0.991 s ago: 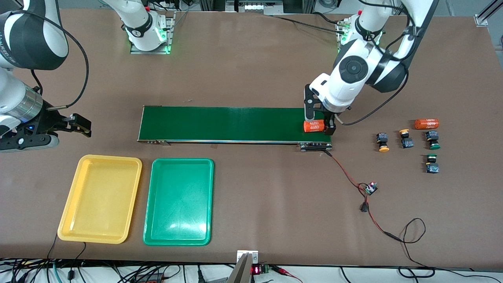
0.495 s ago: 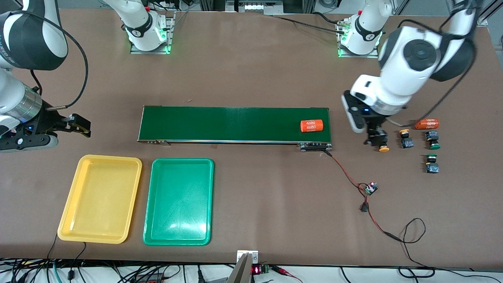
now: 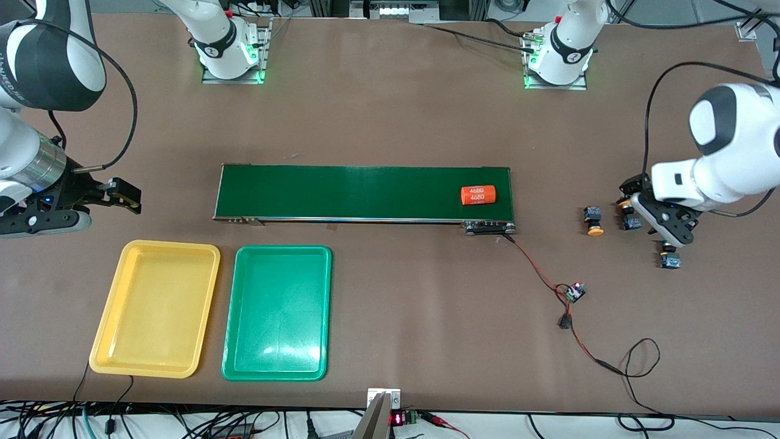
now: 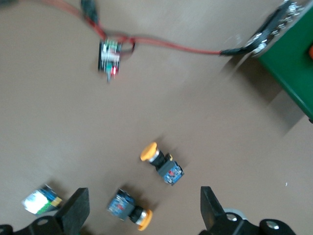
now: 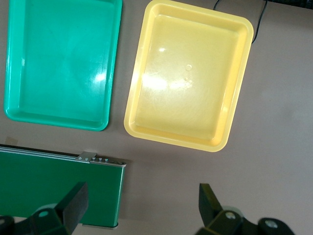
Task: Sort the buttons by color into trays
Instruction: 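Open the left gripper and move it to the yellow-capped button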
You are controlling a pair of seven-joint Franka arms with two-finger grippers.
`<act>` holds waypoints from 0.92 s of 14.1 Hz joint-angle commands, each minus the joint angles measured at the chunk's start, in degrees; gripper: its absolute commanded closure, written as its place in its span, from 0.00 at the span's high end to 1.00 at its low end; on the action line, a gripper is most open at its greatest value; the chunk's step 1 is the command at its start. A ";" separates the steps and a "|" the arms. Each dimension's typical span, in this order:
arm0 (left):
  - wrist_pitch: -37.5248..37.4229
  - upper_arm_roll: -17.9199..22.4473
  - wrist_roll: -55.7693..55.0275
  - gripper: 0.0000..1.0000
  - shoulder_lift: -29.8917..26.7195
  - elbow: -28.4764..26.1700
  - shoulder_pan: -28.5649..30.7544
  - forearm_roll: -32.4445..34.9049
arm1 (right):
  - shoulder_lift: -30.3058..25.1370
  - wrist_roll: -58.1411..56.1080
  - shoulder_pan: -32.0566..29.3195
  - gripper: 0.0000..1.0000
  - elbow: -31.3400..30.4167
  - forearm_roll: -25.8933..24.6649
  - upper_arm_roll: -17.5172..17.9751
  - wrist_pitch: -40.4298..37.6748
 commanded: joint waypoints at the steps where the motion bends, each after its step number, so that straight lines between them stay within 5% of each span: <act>1: -1.95 -0.88 -10.14 1.00 3.23 0.04 2.08 -0.70 | 0.41 -0.45 -0.17 1.00 0.61 -0.38 0.14 0.35; 13: 14.56 -0.87 -31.70 1.00 9.92 -9.37 3.76 -0.61 | 0.41 -0.80 -0.09 1.00 0.61 -0.12 0.14 0.70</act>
